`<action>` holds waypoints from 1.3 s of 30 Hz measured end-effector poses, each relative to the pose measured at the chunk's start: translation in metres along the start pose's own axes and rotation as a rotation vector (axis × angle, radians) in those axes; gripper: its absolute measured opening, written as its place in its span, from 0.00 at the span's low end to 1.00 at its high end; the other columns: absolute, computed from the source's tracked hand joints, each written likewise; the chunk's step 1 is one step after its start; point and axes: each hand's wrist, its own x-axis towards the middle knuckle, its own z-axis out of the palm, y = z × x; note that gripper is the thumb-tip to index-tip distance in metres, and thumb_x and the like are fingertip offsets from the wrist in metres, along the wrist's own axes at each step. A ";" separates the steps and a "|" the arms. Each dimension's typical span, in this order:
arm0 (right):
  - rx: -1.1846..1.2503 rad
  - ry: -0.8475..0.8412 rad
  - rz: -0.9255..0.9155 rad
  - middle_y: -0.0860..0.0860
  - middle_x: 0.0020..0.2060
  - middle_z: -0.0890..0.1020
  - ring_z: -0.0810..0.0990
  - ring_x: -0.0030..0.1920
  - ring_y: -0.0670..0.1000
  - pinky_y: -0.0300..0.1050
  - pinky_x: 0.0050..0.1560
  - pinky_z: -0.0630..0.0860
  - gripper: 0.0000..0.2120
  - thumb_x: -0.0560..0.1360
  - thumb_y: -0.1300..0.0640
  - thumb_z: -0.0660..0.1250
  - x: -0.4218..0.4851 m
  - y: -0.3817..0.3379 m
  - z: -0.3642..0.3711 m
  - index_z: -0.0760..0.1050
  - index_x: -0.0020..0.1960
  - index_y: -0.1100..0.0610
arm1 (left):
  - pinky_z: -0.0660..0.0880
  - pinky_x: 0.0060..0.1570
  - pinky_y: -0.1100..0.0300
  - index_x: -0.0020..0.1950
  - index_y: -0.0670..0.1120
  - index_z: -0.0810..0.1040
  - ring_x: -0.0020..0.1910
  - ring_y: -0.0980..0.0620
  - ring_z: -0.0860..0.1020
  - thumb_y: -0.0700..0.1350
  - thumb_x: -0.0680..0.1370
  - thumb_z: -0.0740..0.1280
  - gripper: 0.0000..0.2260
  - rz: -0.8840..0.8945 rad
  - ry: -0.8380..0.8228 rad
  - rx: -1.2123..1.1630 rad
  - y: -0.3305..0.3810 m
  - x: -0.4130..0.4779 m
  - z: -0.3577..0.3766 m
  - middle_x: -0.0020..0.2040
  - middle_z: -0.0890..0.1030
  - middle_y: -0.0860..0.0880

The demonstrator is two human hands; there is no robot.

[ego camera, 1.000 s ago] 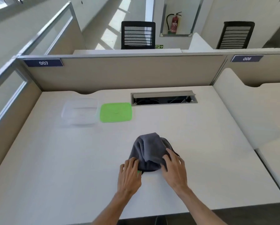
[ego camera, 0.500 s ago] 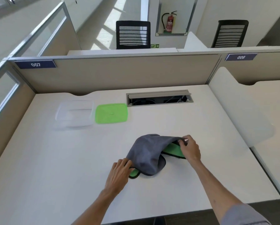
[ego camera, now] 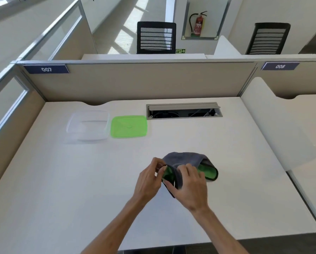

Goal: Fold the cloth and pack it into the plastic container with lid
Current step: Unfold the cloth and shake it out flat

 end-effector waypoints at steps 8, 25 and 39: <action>0.019 0.046 0.012 0.46 0.47 0.79 0.78 0.43 0.50 0.47 0.41 0.75 0.20 0.77 0.35 0.72 -0.032 -0.014 -0.011 0.82 0.53 0.52 | 0.86 0.35 0.44 0.60 0.56 0.72 0.32 0.48 0.86 0.42 0.89 0.64 0.08 -0.003 0.041 -0.192 0.051 0.005 -0.009 0.46 0.83 0.52; 0.337 -0.090 -0.015 0.35 0.50 0.88 0.87 0.54 0.44 0.57 0.61 0.83 0.04 0.81 0.50 0.75 0.111 0.016 -0.209 0.85 0.53 0.41 | 0.77 0.63 0.51 0.55 0.53 0.84 0.65 0.54 0.77 0.57 0.84 0.72 0.09 0.523 -0.253 0.259 0.094 0.053 -0.063 0.66 0.75 0.57; 0.556 -0.069 -0.052 0.45 0.44 0.90 0.86 0.47 0.44 0.33 0.54 0.78 0.05 0.78 0.62 0.77 0.136 0.032 -0.284 0.89 0.49 0.53 | 0.73 0.68 0.46 0.56 0.53 0.83 0.67 0.52 0.78 0.59 0.85 0.68 0.12 0.362 -0.095 0.241 0.051 0.059 -0.111 0.67 0.82 0.58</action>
